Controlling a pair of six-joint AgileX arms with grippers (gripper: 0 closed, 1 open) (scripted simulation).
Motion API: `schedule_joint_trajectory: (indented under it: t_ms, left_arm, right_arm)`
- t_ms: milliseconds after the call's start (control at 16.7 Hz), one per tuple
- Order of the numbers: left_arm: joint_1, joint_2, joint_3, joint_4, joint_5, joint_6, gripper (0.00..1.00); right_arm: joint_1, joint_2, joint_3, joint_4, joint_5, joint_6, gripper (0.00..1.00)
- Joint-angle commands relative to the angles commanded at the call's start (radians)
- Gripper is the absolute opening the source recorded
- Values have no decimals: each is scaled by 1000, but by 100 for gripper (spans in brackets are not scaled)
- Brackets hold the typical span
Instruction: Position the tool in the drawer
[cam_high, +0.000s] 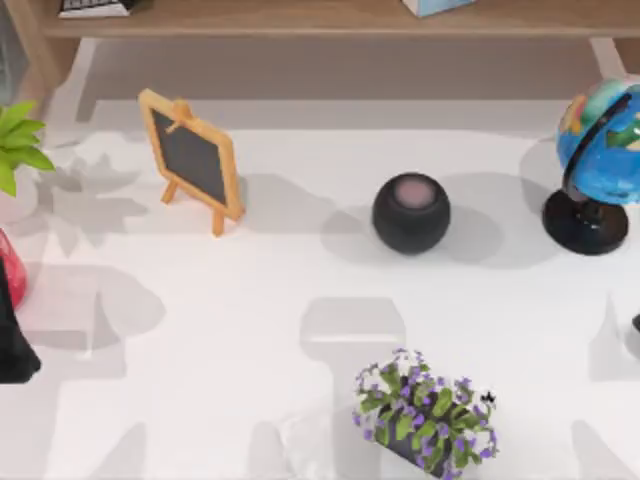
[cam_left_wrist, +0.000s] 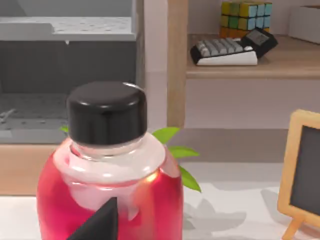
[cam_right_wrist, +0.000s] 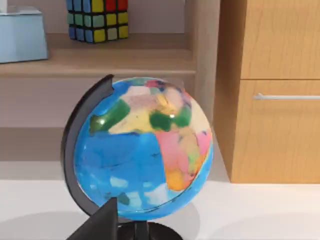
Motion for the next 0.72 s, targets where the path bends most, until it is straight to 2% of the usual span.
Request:
schedule_joint_trajectory:
  t_ms: [180, 360, 720]
  left_arm:
    - [0, 0, 0, 0, 0, 0, 100]
    - [0, 0, 0, 0, 0, 0, 100]
    - [0, 0, 0, 0, 0, 0, 100]
  right_arm:
    - [-5, 8, 8, 8, 1, -9, 100]
    - [-40, 87, 74, 79, 0, -86, 100]
    - [-160, 477, 319, 343, -44, -413, 100]
